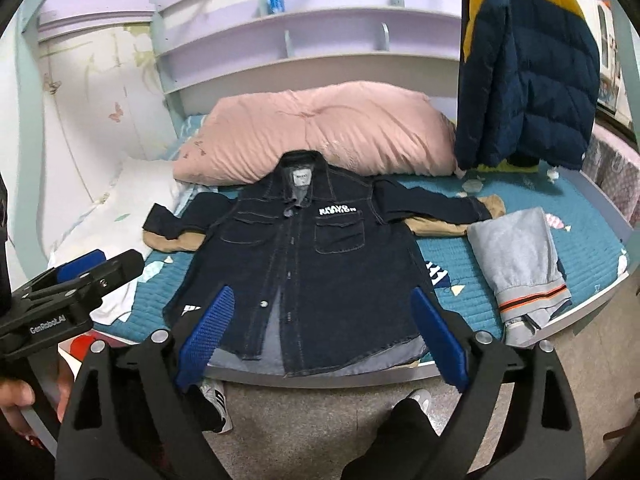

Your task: Fold large clothes

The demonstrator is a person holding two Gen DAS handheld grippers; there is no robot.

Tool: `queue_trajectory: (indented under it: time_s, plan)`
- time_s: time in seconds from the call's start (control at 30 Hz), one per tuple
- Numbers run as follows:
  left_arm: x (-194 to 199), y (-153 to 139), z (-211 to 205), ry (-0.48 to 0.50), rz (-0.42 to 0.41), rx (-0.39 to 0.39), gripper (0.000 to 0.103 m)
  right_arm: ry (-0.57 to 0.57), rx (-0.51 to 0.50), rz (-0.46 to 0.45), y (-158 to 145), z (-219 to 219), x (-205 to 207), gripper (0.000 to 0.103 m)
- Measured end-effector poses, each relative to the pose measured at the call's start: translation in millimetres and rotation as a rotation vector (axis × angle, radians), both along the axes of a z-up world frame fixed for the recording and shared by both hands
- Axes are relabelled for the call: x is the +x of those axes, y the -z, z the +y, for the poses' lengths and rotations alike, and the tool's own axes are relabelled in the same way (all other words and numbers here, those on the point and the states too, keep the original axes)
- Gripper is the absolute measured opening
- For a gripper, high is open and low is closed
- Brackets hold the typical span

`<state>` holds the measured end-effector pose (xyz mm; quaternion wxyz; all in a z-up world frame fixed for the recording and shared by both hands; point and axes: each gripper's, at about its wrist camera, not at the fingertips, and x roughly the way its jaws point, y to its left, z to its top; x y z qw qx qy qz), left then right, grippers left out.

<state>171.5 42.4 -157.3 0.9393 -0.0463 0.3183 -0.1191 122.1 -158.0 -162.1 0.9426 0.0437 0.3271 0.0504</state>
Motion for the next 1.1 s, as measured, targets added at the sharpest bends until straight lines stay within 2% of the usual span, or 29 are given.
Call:
queue_trajectory:
  time_s: [0.4, 0.57, 0.87, 1.1]
  plan:
    - [-68, -32, 11, -0.043, -0.118, 0.016, 0.098, 0.028, -0.012, -0.088, -30, 20, -64, 0.089]
    - [-97, -46, 4, -0.047, -0.183, 0.069, 0.098, 0.047, -0.013, -0.131, -41, 18, -89, 0.089]
    - [-143, -76, -5, -0.087, -0.312, 0.101, 0.098, 0.073, -0.023, -0.227, -58, 12, -132, 0.09]
    - [-164, -90, -13, -0.082, -0.345, 0.117, 0.098, 0.074, -0.041, -0.293, -69, 9, -153, 0.094]
